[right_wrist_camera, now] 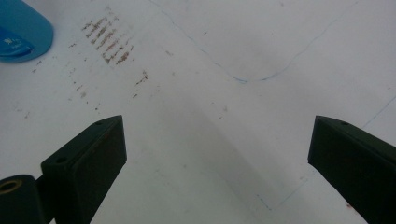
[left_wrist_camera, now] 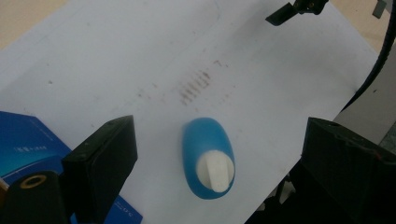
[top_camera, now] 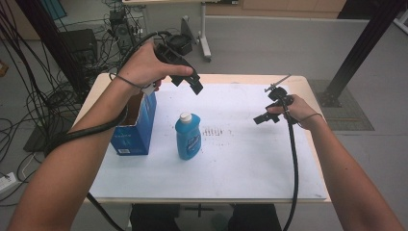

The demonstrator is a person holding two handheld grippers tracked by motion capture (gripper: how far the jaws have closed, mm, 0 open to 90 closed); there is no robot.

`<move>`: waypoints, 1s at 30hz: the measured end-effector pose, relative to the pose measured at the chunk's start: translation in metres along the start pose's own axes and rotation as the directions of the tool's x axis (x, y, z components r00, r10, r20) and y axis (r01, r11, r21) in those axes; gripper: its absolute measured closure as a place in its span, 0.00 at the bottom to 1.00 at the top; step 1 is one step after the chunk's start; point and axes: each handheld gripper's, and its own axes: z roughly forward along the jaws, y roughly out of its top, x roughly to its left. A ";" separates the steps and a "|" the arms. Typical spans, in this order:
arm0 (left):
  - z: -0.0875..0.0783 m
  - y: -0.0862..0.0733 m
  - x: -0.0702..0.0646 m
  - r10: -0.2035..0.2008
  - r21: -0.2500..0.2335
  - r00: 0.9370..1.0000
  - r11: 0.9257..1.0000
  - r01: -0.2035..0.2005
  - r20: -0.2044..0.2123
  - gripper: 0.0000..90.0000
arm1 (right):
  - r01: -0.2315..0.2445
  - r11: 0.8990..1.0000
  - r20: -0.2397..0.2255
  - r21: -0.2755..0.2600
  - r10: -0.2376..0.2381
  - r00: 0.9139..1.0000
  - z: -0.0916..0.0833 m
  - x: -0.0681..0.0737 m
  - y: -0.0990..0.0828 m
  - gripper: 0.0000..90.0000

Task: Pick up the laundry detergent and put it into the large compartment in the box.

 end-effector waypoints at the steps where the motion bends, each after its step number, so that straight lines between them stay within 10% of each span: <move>1: 0.001 -0.001 -0.002 0.003 0.002 1.000 1.000 -0.003 0.000 0.12 | -0.005 1.000 -0.001 0.001 0.005 1.000 0.000 0.000 0.000 0.04; 30: 0.035 -0.023 -0.018 0.039 0.075 0.999 0.996 -0.038 -0.012 0.12 | 0.001 1.000 0.007 -0.009 -0.001 1.000 -0.003 0.002 0.000 0.04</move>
